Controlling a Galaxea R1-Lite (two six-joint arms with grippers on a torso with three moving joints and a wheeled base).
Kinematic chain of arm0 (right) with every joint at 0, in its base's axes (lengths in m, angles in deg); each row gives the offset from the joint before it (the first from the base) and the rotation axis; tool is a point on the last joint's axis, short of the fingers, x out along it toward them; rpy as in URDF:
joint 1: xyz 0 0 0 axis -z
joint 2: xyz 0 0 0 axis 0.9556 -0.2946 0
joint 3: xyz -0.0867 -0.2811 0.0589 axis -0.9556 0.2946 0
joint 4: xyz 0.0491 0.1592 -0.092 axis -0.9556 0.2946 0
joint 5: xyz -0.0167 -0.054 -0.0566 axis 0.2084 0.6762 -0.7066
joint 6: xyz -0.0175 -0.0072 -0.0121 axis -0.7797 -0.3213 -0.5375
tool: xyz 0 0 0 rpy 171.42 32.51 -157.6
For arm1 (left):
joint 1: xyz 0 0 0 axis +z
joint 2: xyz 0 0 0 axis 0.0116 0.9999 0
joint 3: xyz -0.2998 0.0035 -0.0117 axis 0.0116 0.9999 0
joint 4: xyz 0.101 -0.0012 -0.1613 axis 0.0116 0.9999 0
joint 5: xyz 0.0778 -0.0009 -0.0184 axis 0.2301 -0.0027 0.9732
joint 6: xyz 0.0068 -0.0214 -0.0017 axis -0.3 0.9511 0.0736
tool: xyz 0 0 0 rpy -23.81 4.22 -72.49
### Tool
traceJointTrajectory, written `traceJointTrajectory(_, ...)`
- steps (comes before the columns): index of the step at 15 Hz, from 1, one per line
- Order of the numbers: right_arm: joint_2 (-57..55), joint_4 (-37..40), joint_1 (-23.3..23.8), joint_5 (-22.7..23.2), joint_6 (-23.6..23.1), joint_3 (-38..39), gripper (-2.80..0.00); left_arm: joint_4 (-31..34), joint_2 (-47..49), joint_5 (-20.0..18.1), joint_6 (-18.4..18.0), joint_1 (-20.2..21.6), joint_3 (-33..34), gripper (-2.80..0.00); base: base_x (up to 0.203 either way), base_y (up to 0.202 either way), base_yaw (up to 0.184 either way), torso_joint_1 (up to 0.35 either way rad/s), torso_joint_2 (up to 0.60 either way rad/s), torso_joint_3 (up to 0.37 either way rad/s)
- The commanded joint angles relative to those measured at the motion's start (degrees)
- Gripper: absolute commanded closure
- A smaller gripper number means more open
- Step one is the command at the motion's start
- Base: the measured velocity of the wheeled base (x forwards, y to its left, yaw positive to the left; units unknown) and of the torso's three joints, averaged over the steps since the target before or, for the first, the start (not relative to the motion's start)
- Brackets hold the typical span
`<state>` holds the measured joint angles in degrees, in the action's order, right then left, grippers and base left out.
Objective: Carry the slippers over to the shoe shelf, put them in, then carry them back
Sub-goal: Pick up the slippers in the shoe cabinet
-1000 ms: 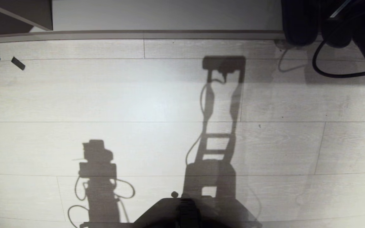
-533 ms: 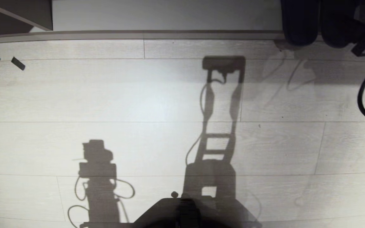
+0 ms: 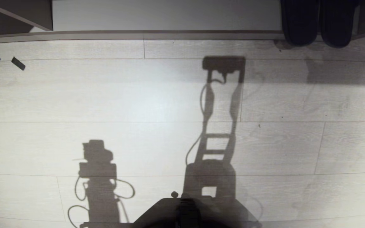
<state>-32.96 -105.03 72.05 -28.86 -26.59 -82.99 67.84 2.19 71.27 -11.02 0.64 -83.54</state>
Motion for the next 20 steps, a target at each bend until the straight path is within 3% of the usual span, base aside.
traceJointTrajectory(1, 12.4, 6.3, 0.0, 0.2, -1.6, 2.5, 0.00, 0.0, 0.0, 0.0, 0.0, 0.0, 0.0, 0.00, 0.000, 0.000, 0.000, 0.000, 0.00, 0.000)
traceJointTrajectory(6, 28.6, 15.9, 0.7, -0.8, -3.9, 11.1, 0.00, 0.0, 0.0, 0.0, 0.0, -0.1, 0.0, 0.00, 0.000, 0.000, 0.000, 0.000, 0.00, 0.000)
traceJointTrajectory(11, 40.2, 17.4, 0.9, -2.1, -3.9, 30.0, 0.00, 0.0, 0.0, 0.0, -0.1, 0.0, 0.0, 0.00, 0.000, 0.000, 0.000, 0.000, 0.00, 0.000)
traceJointTrajectory(14, 43.8, 17.4, 1.0, -6.1, -2.6, 39.5, 0.00, 0.0, 0.0, 0.0, -0.1, 0.0, 0.0, 0.00, 0.000, 0.000, 0.000, 0.000, 0.00, 0.000)
traceJointTrajectory(16, 44.3, 17.7, 1.1, -10.1, -2.8, 42.0, 0.00, 0.0, 0.0, 0.0, -0.1, 0.0, 0.0, 0.00, 0.000, 0.000, 0.000, 0.000, 0.00, 0.000)
traceJointTrajectory(19, 44.3, 24.7, 1.1, -11.1, -2.2, 41.6, 0.00, 0.0, 0.0, 0.0, -0.2, 0.0, 0.0, 0.00, 0.000, 0.000, 0.000, 0.000, 0.00, 0.000)
traceJointTrajectory(20, 44.3, 23.5, 1.1, -11.2, -1.7, 41.6, 0.00, 0.0, 0.0, -0.1, -0.2, 0.0, 0.0, 0.00, 0.000, 0.000, 0.000, 0.000, 0.00, 0.000)
